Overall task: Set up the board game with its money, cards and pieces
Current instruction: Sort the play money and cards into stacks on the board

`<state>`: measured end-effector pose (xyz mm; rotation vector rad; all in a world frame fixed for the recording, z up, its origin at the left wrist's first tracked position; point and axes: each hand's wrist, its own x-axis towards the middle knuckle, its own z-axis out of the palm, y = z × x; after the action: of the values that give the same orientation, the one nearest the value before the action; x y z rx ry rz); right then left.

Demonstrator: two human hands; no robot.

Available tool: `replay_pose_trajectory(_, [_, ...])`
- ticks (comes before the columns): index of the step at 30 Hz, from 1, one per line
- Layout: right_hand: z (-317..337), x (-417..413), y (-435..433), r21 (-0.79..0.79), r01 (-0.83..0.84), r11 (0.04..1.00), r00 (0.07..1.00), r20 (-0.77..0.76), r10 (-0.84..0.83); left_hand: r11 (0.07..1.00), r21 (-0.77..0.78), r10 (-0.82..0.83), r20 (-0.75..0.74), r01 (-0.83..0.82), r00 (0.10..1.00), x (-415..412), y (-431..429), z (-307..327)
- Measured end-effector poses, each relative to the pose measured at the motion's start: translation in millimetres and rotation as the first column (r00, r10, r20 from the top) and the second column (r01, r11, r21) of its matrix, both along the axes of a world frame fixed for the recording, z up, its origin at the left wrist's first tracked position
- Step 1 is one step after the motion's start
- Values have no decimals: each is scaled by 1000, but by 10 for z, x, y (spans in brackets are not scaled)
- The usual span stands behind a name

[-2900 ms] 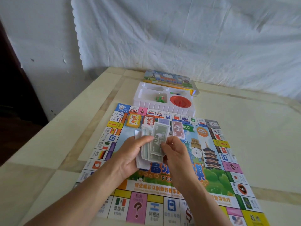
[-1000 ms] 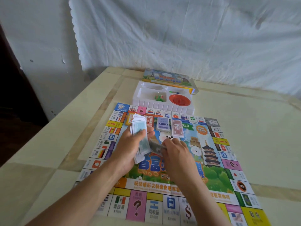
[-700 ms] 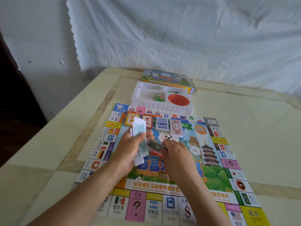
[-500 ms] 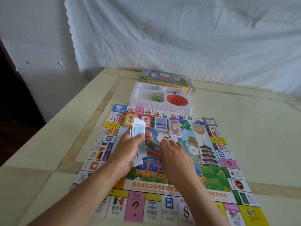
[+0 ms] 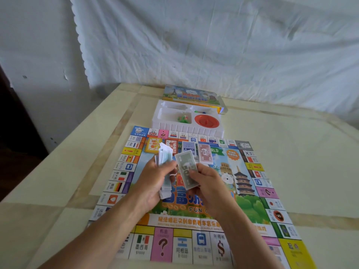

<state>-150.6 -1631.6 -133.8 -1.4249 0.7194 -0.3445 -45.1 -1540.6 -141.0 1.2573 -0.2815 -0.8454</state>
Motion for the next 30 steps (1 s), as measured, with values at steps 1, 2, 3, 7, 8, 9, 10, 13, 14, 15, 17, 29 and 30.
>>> replay_pose_trajectory(1, [-4, 18, 20, -2, -1, 1000, 1000, -6, 1, 1000, 1, -14, 11, 14, 1000, -8, 7, -4])
replay_pose_trajectory(2, [-3, 32, 38, -6, -5, 1000, 1000, -12, 5, 1000, 2, -15, 22, 15, 1000, -16, 5, -8])
replay_pose_trajectory(3, [3, 42, 54, -7, -11, 1000, 1000, -18, 11, 1000, 8, -6, 38, 6, 999, -18, 3, -15])
replay_pose_trajectory(7, [66, 47, 89, -42, -23, 999, 998, -51, 21, 998, 11, 56, 61, -57, 997, 0, -13, -30])
replay_pose_trajectory(8, [89, 46, 82, -95, -9, 995, 997, -77, 2, 998, 4, 62, 64, -63, 996, 5, -15, -26])
replay_pose_trajectory(9, [110, 43, 65, -166, 11, 986, 994, -101, -28, 998, 1, 61, 75, -62, 995, 6, -13, -21])
replay_pose_trajectory(10, [131, 39, 42, -238, 36, 970, 991, -119, -66, 998, 3, 56, 91, -56, 994, 2, -13, -14])
replay_pose_trajectory(13, [180, 26, -23, -386, 77, 919, 978, -148, -144, 999, 27, 33, 127, -36, 991, -12, -16, -16])
replay_pose_trajectory(14, [189, 21, -35, -411, 70, 909, 976, -161, -148, 999, 34, 26, 130, -31, 991, -18, -20, -19])
replay_pose_trajectory(15, [193, 18, -43, -424, 60, 904, 974, -173, -146, 999, 38, 22, 131, -27, 991, -19, -23, -23])
replay_pose_trajectory(17, [189, 9, -73, -411, 46, 910, 973, -190, -135, 999, 43, 14, 134, -20, 991, -18, -25, -28])
replay_pose_trajectory(29, [218, -87, -1341, -101, 423, 901, 859, -273, -434, 1000, -20, -23, 31, 24, 999, 59, -60, -110])
replay_pose_trajectory(30, [187, -46, -1383, -119, 414, 903, 851, -303, -430, 999, -23, -24, 23, 24, 999, 62, -57, -113])
